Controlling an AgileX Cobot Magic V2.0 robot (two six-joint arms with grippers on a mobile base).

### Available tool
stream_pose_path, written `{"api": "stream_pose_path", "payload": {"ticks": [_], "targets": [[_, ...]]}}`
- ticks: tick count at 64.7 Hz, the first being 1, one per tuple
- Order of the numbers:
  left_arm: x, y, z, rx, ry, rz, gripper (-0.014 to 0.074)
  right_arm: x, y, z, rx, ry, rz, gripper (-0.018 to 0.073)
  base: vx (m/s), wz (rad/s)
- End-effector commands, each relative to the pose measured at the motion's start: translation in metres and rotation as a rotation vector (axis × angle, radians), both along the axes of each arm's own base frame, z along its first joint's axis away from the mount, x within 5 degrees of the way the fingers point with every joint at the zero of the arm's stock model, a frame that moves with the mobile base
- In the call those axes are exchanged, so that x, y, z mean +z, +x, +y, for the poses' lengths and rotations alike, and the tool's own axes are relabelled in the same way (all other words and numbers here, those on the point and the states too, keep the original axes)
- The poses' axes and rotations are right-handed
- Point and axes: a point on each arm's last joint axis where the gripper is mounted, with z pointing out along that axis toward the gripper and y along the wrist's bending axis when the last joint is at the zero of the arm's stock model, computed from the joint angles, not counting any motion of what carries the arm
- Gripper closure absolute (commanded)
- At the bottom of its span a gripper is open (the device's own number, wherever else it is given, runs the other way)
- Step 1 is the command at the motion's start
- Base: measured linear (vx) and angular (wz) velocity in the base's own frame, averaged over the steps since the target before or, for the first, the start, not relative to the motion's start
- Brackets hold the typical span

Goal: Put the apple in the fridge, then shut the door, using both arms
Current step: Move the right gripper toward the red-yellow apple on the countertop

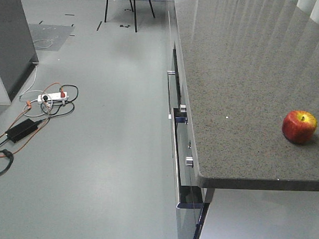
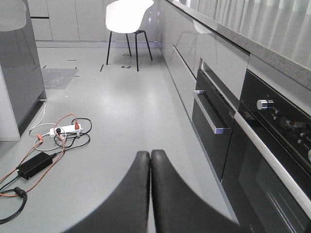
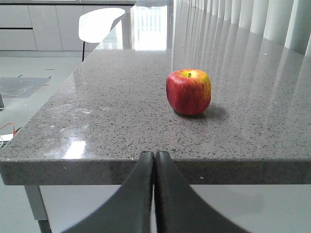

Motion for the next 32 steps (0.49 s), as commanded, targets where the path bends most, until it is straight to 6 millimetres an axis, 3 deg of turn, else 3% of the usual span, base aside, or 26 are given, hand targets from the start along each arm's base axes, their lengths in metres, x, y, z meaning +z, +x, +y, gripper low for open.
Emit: {"api": "stream_pose_path", "payload": {"ticks": [1, 21, 32], "targets": [[0.000, 0.001, -0.001, -0.008, -0.008, -0.063, 0.0602, 0.006, 0.000, 0.001, 0.009, -0.012, -0.091, 0.0564, 0.00, 0.00], [0.000, 0.001, -0.001, -0.008, -0.008, -0.063, 0.0602, 0.010, 0.000, 0.001, 0.009, 0.058, -0.115, 0.0564, 0.00, 0.00], [0.000, 0.001, -0.001, -0.008, -0.008, -0.063, 0.0602, 0.044, -0.004, 0.001, 0.012, 0.047, -0.212, 0.0564, 0.00, 0.00]]}}
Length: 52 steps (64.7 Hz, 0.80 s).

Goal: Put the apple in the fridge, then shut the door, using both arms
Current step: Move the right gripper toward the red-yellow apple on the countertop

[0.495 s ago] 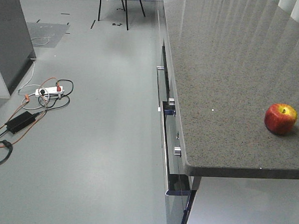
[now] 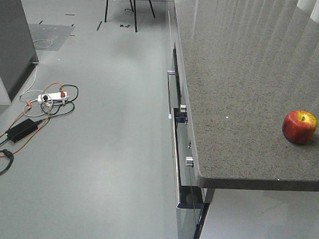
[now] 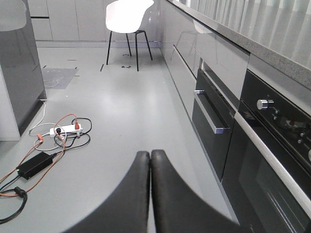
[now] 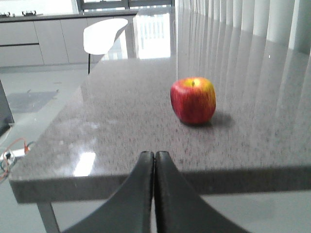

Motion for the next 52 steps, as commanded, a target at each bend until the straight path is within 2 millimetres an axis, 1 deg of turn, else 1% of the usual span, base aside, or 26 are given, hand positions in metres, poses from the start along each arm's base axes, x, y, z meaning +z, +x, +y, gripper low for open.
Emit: {"api": "stream_pose_path", "payload": {"ticks": [1, 8, 16, 23, 28, 36, 41, 52], "targets": [[0.000, 0.001, -0.001, -0.008, -0.008, -0.063, 0.0602, 0.040, -0.004, 0.000, 0.004, -0.016, -0.178, 0.0564, 0.00, 0.00], [0.000, 0.001, -0.001, -0.008, -0.008, -0.063, 0.0602, 0.061, 0.000, 0.000, 0.002, -0.030, -0.170, 0.0564, 0.00, 0.01], [0.000, 0.001, -0.001, -0.008, -0.008, -0.063, 0.0602, 0.087, 0.010, 0.000, 0.000, -0.030, -0.122, 0.0564, 0.00, 0.00], [0.000, 0.001, -0.001, -0.008, -0.008, -0.063, 0.0602, 0.110, 0.026, 0.000, -0.002, -0.031, -0.060, 0.0564, 0.00, 0.00], [0.000, 0.001, -0.001, -0.008, -0.008, -0.063, 0.0602, 0.119, 0.039, -0.001, -0.004, -0.030, 0.001, 0.0564, 0.00, 0.00], [0.000, 0.001, -0.001, -0.008, -0.008, -0.063, 0.0602, 0.128, 0.060, -0.001, -0.006, -0.030, 0.094, 0.0564, 0.00, 0.00], [0.000, 0.001, -0.001, -0.008, -0.008, -0.063, 0.0602, 0.127, 0.073, -0.001, -0.005, -0.027, 0.138, 0.0564, 0.00, 0.00], [0.000, 0.001, -0.001, -0.008, -0.008, -0.063, 0.0602, 0.119, 0.083, -0.002, -0.006, -0.031, 0.206, 0.0564, 0.00, 0.00]]}}
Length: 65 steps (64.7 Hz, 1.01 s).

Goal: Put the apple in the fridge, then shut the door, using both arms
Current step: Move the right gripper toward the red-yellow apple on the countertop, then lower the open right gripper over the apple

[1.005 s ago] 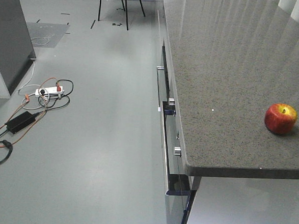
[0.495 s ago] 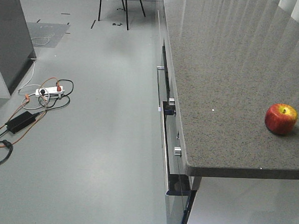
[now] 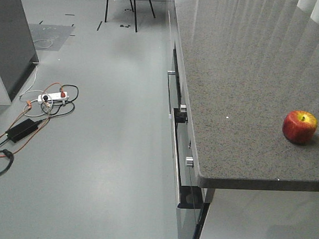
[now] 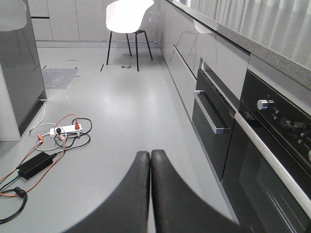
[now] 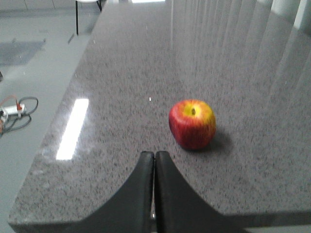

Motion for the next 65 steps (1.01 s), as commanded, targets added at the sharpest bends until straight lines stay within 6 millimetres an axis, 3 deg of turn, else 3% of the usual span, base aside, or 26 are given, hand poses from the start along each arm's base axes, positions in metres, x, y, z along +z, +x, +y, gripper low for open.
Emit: {"api": "stream_pose_path", "payload": {"ticks": [1, 17, 26, 33, 51, 57, 65], "targets": [[0.0001, 0.0005, -0.0008, -0.008, -0.008, -0.063, 0.0602, 0.0134, 0.0064, 0.0000, 0.006, -0.017, -0.066, 0.0564, 0.00, 0.00], [0.0001, 0.0005, -0.0008, -0.008, -0.008, -0.063, 0.0602, 0.0095, 0.0067, -0.0013, 0.006, -0.056, -0.024, 0.0559, 0.00, 0.00], [0.0001, 0.0005, -0.0008, -0.008, -0.008, -0.063, 0.0602, 0.0123, 0.0075, -0.0015, 0.009, -0.071, -0.050, 0.0501, 0.00, 0.00], [0.0001, 0.0005, -0.0008, -0.008, -0.008, -0.063, 0.0602, 0.0126, 0.0070, -0.0017, 0.007, -0.070, -0.036, 0.0387, 0.00, 0.00], [0.0001, 0.0005, -0.0008, -0.008, -0.008, -0.063, 0.0602, 0.0071, 0.0049, -0.0023, 0.000, -0.067, 0.028, -0.0094, 0.00, 0.00], [0.0001, 0.0005, -0.0008, -0.008, -0.008, -0.063, 0.0602, 0.0074, 0.0050, -0.0022, 0.000, -0.064, 0.025, -0.0172, 0.00, 0.00], [0.0001, 0.0005, -0.0008, -0.008, -0.008, -0.063, 0.0602, 0.0068, 0.0048, -0.0023, -0.001, -0.063, 0.031, -0.0164, 0.00, 0.00]]}}
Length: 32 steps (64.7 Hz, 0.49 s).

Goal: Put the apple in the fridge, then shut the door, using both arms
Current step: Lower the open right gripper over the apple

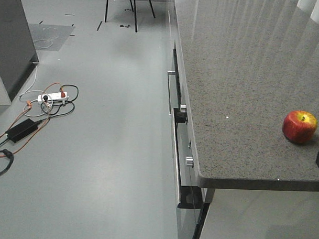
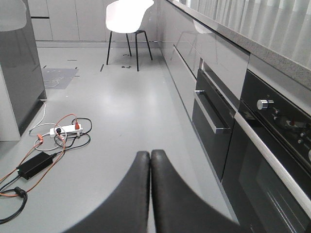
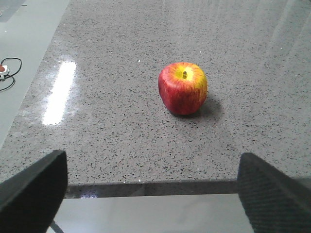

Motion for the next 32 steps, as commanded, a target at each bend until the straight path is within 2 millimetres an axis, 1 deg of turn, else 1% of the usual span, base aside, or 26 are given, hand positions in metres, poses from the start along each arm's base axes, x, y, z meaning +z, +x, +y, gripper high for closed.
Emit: {"api": "stream_pose_path", "payload": {"ticks": [1, 5, 9, 17, 23, 32], "targets": [[0.000, 0.001, -0.001, -0.008, -0.008, -0.063, 0.0602, 0.016, 0.005, 0.000, 0.009, -0.016, -0.088, -0.0162, 0.00, 0.00], [0.000, 0.001, -0.001, -0.008, -0.008, -0.063, 0.0602, 0.020, 0.005, 0.000, 0.010, -0.018, -0.105, -0.0158, 0.00, 0.00], [0.000, 0.001, -0.001, -0.008, -0.008, -0.063, 0.0602, 0.026, 0.010, 0.000, 0.010, -0.021, -0.113, -0.0154, 0.00, 0.00], [0.000, 0.001, -0.001, -0.008, -0.008, -0.063, 0.0602, 0.048, 0.029, -0.001, 0.009, -0.044, -0.113, -0.0146, 0.00, 0.00], [0.000, 0.001, -0.001, -0.008, -0.008, -0.063, 0.0602, 0.060, 0.051, -0.002, 0.002, -0.047, -0.065, -0.0141, 0.00, 0.00], [0.000, 0.001, -0.001, -0.008, -0.008, -0.063, 0.0602, 0.065, 0.093, -0.004, -0.003, -0.076, 0.027, -0.0134, 0.00, 0.00]]}}
